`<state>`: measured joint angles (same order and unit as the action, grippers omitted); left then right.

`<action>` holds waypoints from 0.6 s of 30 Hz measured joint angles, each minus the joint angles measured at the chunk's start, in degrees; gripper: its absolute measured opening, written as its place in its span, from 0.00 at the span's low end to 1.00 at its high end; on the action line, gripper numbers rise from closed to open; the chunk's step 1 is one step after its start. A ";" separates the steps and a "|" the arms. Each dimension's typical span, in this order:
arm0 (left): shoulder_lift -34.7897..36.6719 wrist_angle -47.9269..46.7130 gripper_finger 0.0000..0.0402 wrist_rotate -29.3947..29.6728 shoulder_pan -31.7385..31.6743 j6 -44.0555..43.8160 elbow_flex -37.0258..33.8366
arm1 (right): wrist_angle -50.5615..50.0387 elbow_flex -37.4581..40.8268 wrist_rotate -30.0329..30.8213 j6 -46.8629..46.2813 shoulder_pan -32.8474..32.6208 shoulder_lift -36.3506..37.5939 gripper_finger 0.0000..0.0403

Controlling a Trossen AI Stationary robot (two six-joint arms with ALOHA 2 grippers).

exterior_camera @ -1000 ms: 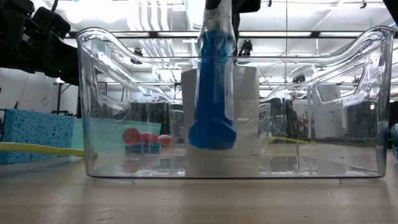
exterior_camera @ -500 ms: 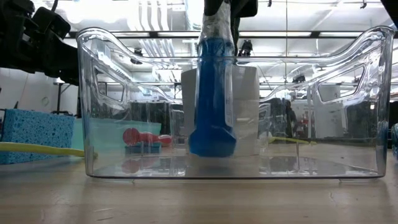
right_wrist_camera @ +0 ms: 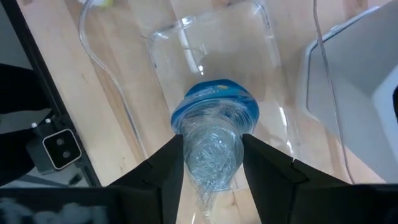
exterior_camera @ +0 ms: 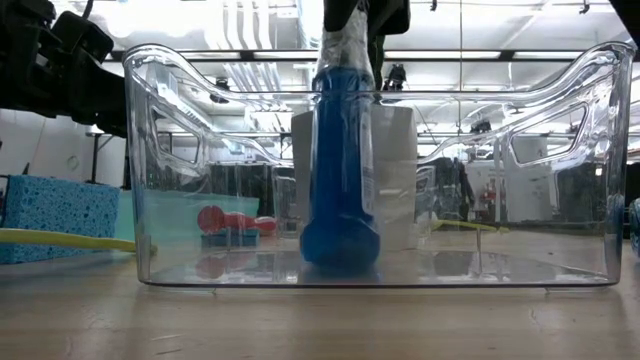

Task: Pick & Place Kitchen Sink Supplies
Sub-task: Put the blue dishwashing liquid bottle into the bottom transparent bin

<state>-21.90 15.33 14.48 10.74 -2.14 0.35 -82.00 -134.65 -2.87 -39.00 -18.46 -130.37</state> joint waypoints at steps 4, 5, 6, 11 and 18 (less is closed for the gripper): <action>0.01 0.00 0.54 0.00 0.00 -0.01 -0.01 | 0.04 0.02 -0.69 -0.37 -0.01 0.13 0.39; 0.01 0.00 0.54 0.00 0.00 0.01 -0.01 | 0.09 0.01 -1.19 -0.45 0.00 0.13 0.40; 0.01 0.00 0.54 0.00 -0.02 0.01 -0.01 | 0.11 -0.05 -1.58 -0.39 0.00 0.16 0.40; 0.01 0.00 0.54 0.00 0.00 0.01 -0.01 | 0.07 -0.28 -2.15 -0.22 -0.02 0.36 0.46; 0.00 0.00 0.54 0.00 0.00 -0.01 -0.01 | -0.19 -0.28 -6.43 -0.75 -0.10 1.76 0.54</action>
<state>-21.90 15.33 14.48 10.74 -2.15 0.34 -82.19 -134.93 -9.31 -39.75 -18.56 -128.61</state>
